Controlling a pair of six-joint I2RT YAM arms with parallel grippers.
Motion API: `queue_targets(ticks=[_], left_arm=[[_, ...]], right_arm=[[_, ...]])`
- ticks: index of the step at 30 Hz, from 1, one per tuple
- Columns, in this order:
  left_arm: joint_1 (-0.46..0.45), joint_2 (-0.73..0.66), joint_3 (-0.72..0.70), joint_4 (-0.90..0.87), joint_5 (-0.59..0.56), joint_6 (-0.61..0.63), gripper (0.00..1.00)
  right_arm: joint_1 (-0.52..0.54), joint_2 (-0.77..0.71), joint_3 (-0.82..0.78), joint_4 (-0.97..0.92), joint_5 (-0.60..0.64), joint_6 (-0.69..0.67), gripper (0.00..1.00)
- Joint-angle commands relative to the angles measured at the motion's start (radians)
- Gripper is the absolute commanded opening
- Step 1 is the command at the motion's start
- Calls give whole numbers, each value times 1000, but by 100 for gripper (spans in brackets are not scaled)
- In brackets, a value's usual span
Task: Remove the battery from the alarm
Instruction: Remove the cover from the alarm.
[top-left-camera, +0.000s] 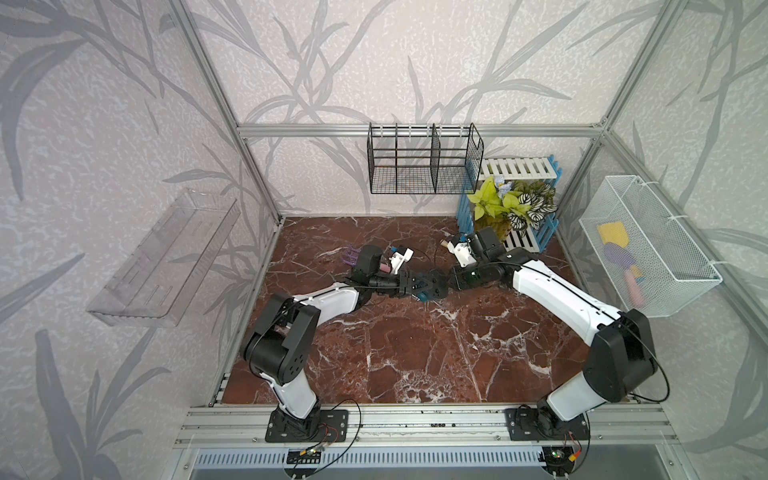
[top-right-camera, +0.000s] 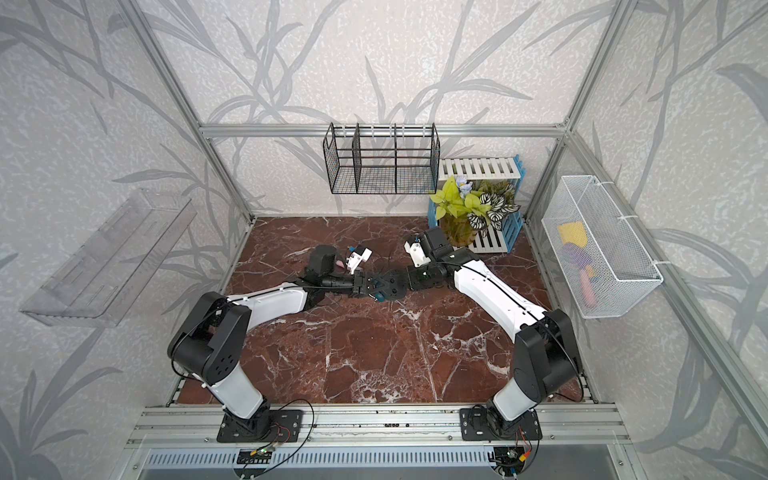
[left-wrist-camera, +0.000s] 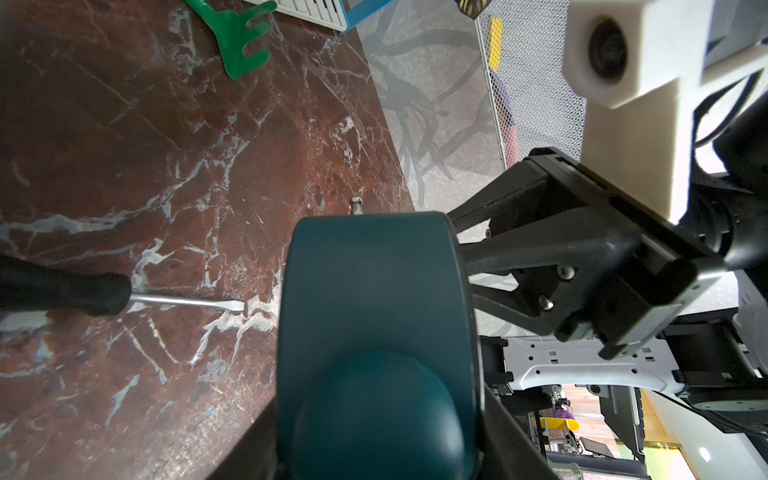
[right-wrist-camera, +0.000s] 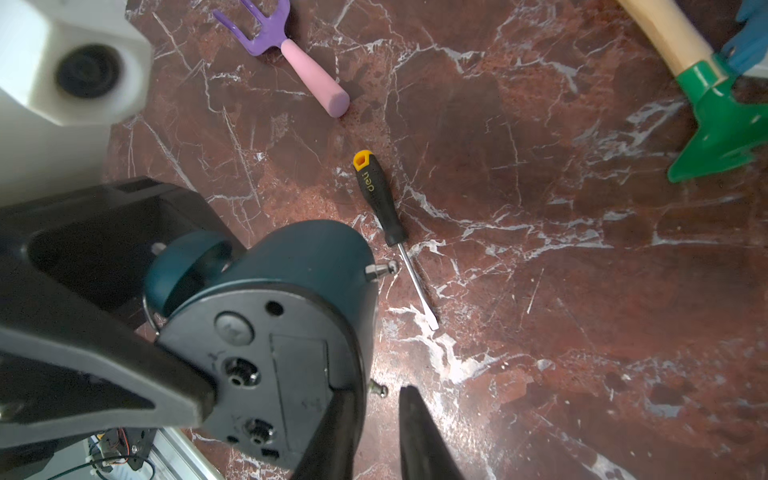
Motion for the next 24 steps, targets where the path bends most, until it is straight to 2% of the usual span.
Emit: queue_targets(ticks=[1, 7, 12, 18, 24], left_arm=[[-15, -39, 50, 146, 152, 6, 11], [-14, -46, 42, 158, 164, -2, 11], [-6, -40, 37, 148, 159, -2, 10], [12, -18, 35, 96, 123, 13, 10], [29, 11, 51, -33, 50, 63, 9]], right_arm=[[-1, 32, -55, 54, -81, 38, 26], [-68, 1, -168, 316, -431, 134, 28], [-115, -20, -235, 462, -584, 197, 28], [-136, -32, -256, 468, -612, 195, 28], [-143, -47, -309, 597, -682, 270, 28]])
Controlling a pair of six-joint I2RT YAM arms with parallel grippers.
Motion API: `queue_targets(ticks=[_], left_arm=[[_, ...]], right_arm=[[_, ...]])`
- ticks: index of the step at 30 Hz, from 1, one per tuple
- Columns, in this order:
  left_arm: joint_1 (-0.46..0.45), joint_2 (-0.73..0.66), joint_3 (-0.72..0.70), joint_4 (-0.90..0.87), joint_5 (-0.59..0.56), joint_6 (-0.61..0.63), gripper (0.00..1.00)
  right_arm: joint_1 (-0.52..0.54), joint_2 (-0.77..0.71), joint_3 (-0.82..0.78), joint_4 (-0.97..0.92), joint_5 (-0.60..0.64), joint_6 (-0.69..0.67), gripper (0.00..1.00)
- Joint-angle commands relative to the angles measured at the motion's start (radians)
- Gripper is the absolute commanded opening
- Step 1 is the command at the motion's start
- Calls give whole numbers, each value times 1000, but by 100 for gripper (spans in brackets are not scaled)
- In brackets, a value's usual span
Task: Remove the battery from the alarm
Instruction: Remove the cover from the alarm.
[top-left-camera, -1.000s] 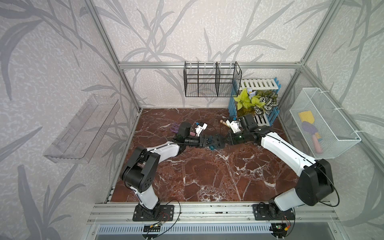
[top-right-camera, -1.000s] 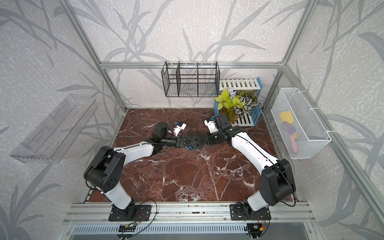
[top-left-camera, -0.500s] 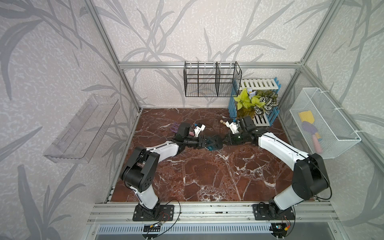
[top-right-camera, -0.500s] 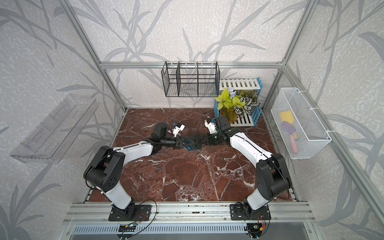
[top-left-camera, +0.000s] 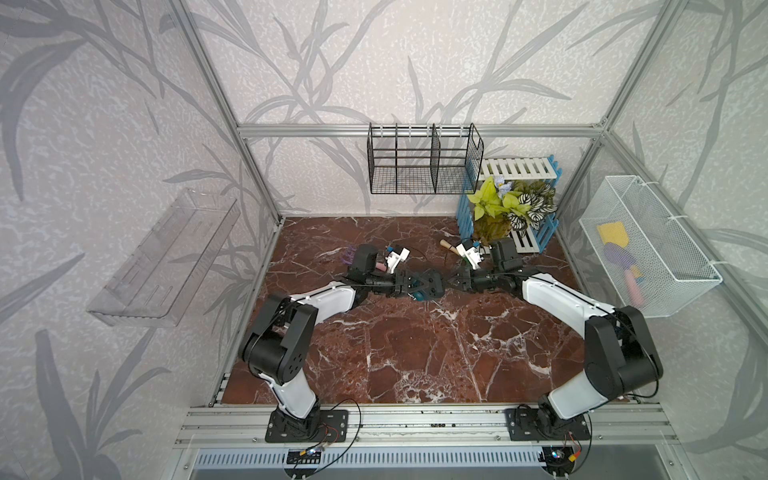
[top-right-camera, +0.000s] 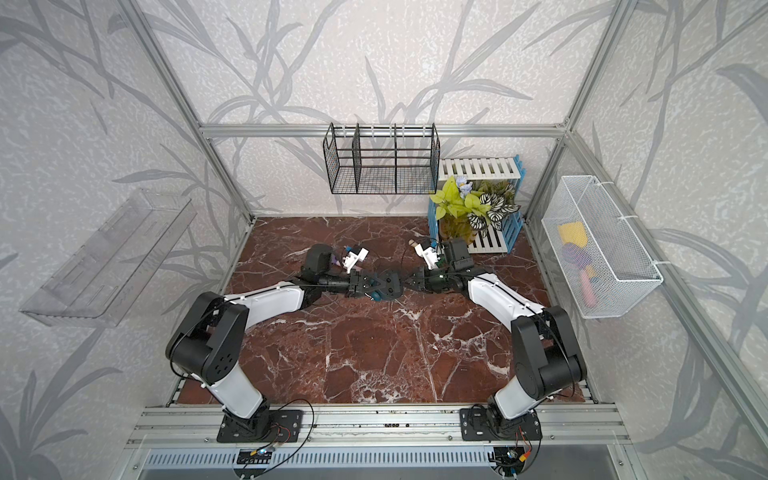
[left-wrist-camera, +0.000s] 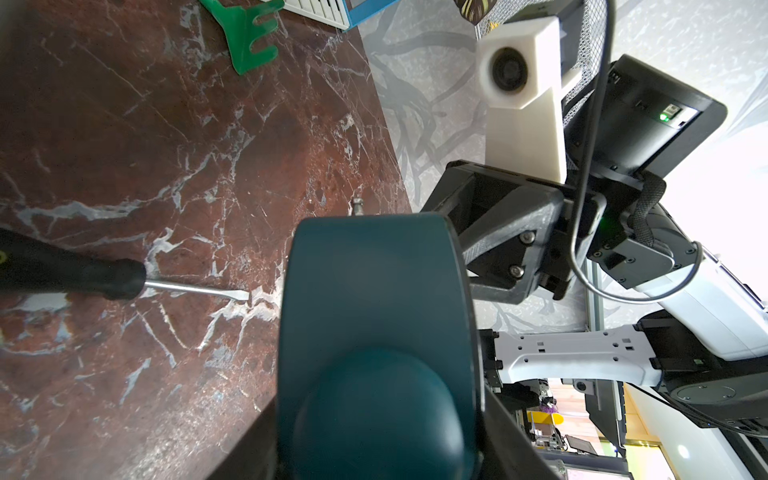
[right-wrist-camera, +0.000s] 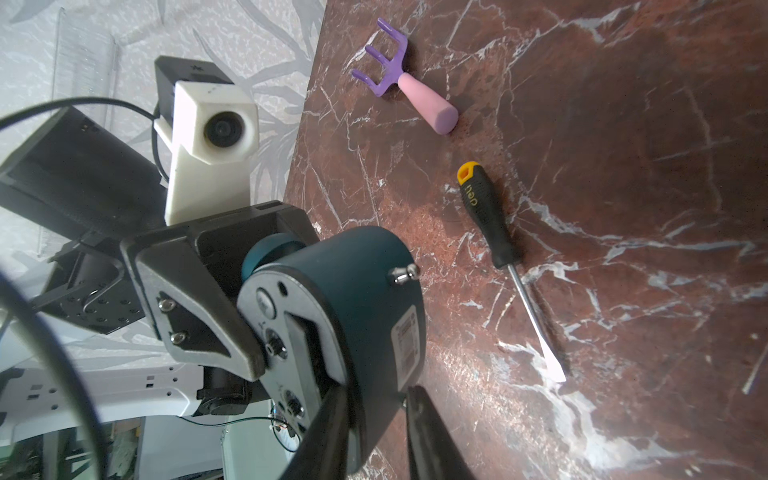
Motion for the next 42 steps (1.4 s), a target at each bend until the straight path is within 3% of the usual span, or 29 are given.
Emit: queue_targets(ticks=[1, 5, 11, 14, 18, 22, 24, 27, 31, 37, 42], left_arm=[[-3, 15, 60, -31, -16, 62, 9], [18, 37, 83, -185, -124, 132, 9], [51, 31, 80, -276, -225, 168, 8], [65, -7, 86, -364, -312, 210, 8], [46, -104, 146, -631, -624, 396, 8], [-36, -172, 180, -844, -1023, 550, 8], [-74, -182, 188, -904, -1140, 587, 8], [-128, -203, 197, -947, -1298, 629, 9], [-131, -240, 200, -953, -1383, 633, 9], [-111, -299, 181, -953, -1378, 581, 9], [12, -449, 125, -936, -1362, 454, 10]], right_arm=[[22, -31, -11, 104, -121, 47, 28], [21, -35, -23, 104, -106, 51, 29], [19, -15, -45, 111, -63, 63, 31], [7, -30, -46, 50, 29, 35, 32], [-6, -83, -54, -76, 247, -70, 33], [4, -69, -22, -161, 342, -154, 34], [40, -28, 31, -219, 379, -215, 35], [129, 68, 142, -286, 476, -331, 46], [198, 252, 324, -368, 588, -415, 49], [274, 525, 669, -566, 668, -566, 51], [319, 750, 1008, -831, 723, -611, 56]])
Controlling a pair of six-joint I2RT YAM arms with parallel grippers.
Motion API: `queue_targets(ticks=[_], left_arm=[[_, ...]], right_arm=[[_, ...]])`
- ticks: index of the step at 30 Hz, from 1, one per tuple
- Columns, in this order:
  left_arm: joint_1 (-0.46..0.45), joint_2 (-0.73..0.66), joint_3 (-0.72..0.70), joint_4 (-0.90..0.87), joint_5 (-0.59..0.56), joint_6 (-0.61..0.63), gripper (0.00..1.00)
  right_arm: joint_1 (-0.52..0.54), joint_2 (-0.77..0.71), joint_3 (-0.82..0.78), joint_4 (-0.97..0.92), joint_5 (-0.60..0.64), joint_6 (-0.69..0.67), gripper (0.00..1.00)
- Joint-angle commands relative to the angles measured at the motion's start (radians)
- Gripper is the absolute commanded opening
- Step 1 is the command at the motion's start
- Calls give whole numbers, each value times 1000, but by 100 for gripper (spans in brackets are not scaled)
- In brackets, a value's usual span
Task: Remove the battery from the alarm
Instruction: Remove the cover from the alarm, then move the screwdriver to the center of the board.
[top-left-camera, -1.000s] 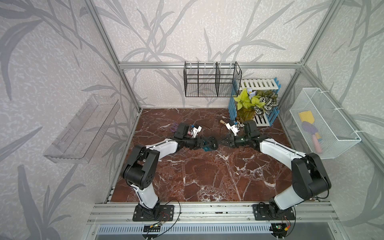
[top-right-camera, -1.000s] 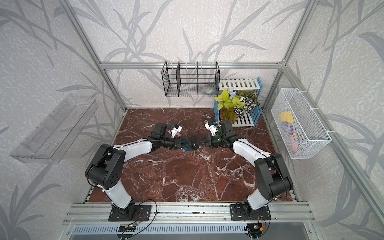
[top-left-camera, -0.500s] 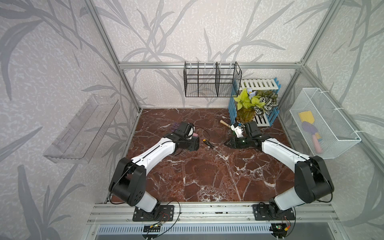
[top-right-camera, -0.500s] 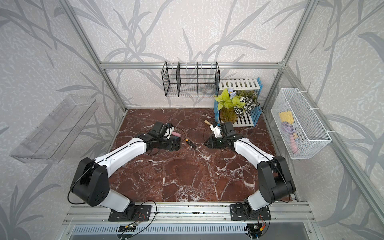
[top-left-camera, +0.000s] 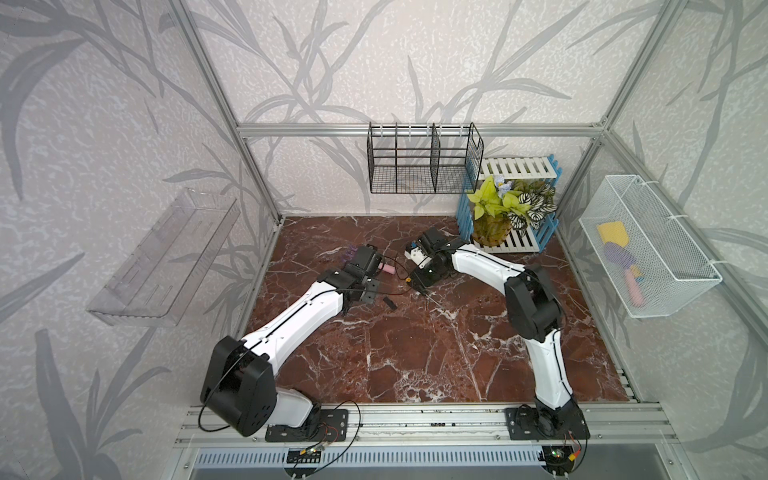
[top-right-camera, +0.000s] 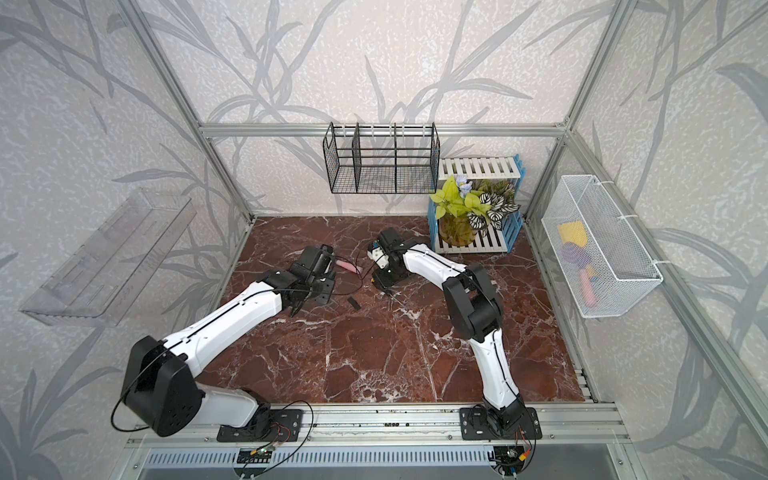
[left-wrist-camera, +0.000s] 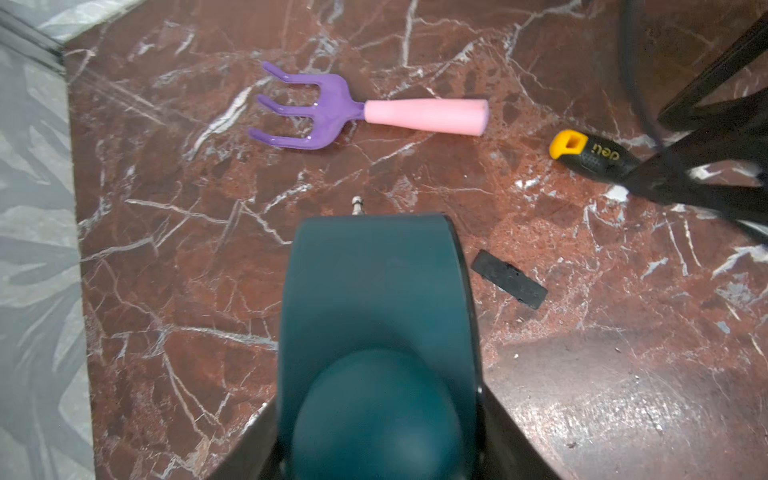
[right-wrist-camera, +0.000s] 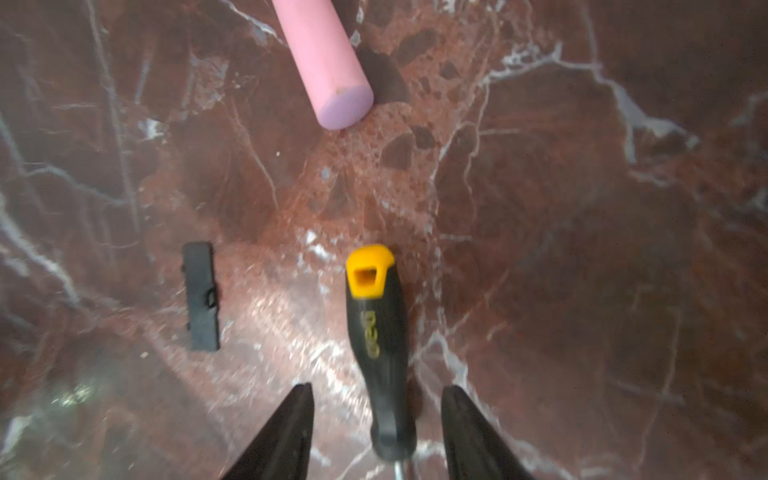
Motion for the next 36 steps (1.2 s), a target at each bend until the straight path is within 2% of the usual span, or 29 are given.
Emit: queue_targets(ticks=[1, 4, 7, 11, 13, 15, 20, 23, 26, 29, 36], left_arm=[[97, -144, -41, 28, -22, -104, 10], [151, -223, -81, 68, 14, -131, 10], [161, -241, -78, 66, 54, -140, 11], [169, -252, -82, 102, 166, -180, 11], [170, -253, -94, 139, 234, -202, 11], [171, -252, -111, 184, 306, -221, 11], [170, -243, -158, 308, 468, -266, 11], [171, -238, -203, 393, 553, -314, 11], [170, -228, -245, 467, 610, -352, 11], [171, -213, -266, 512, 641, -370, 11], [169, -201, -271, 536, 668, -383, 11]], right_arm=[[32, 108, 214, -272, 73, -67, 56], [51, 220, 382, -399, 85, -80, 55], [65, 281, 474, -462, 106, -80, 48], [65, 268, 469, -487, 144, -63, 31], [59, 237, 435, -495, 152, -50, 27], [47, 175, 358, -481, 147, -27, 26], [10, -95, -65, -377, 152, 44, 26], [-15, -233, -308, -337, 143, 101, 29], [-39, -332, -474, -294, 135, 148, 34], [-52, -372, -540, -272, 140, 165, 36], [-74, -344, -569, -240, 143, 210, 36]])
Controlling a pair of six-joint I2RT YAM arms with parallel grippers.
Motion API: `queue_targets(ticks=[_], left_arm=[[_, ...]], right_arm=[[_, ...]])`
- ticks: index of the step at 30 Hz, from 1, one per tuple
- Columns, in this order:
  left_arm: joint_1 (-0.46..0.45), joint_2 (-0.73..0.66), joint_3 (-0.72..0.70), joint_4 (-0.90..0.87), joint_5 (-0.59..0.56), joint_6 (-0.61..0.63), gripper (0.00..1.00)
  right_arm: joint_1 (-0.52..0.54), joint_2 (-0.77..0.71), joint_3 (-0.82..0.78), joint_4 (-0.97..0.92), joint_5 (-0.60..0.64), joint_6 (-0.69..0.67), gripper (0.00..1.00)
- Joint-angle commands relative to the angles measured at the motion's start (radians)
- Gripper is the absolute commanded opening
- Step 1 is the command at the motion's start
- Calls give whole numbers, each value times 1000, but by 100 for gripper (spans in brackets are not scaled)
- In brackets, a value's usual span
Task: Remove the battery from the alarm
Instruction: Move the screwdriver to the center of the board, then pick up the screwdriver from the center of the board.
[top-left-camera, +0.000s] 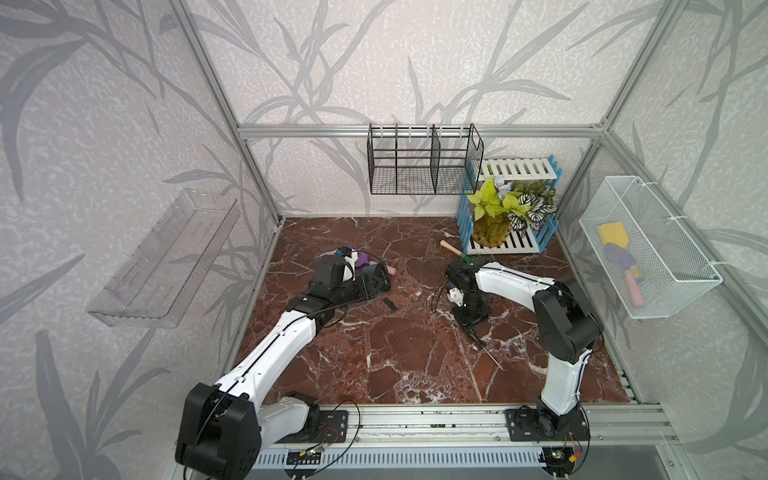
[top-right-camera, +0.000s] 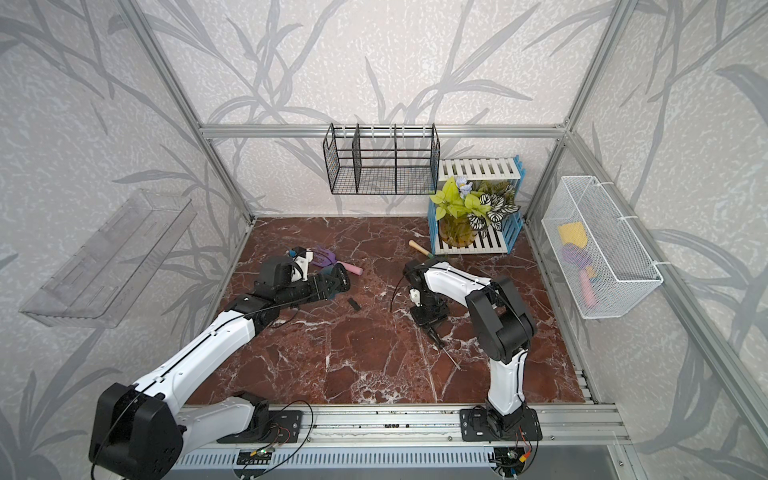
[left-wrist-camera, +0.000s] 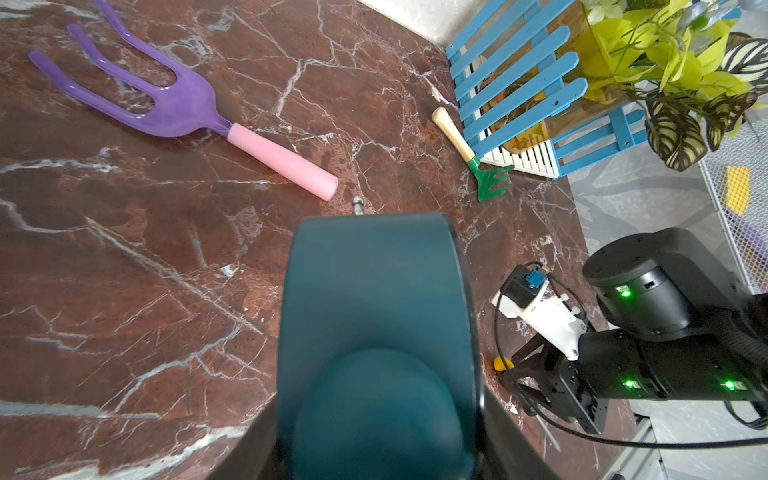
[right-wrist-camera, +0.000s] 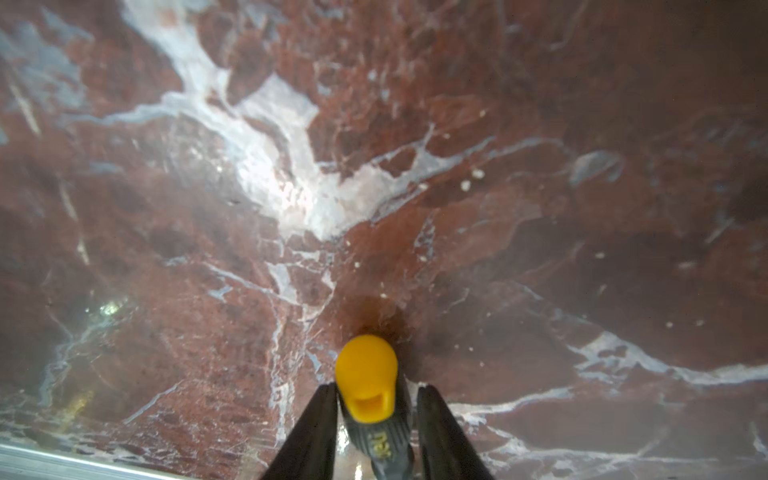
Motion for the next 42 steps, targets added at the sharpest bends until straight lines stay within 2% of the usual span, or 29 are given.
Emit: queue_targets(ticks=[1, 5, 10, 13, 21, 29, 42], left_arm=[[4, -16, 4, 89, 40, -16, 11], [5, -32, 0, 77, 39, -13, 11], [4, -42, -7, 79, 42, -13, 11], [5, -42, -12, 90, 48, -16, 11], [5, -32, -21, 121, 65, -30, 11], [5, -40, -21, 107, 64, -24, 11], [5, -33, -21, 120, 72, -27, 11]], right_arm=[[-12, 12, -1, 32, 2, 45, 36], [-15, 3, 17, 9, -3, 26, 40], [-19, -28, 25, -44, -103, -2, 48], [-30, -41, 3, -65, -108, 2, 51], [-8, -11, -31, -26, 58, 35, 50], [45, -21, -48, 5, -16, 60, 48], [99, 5, -53, -15, 9, 77, 48]])
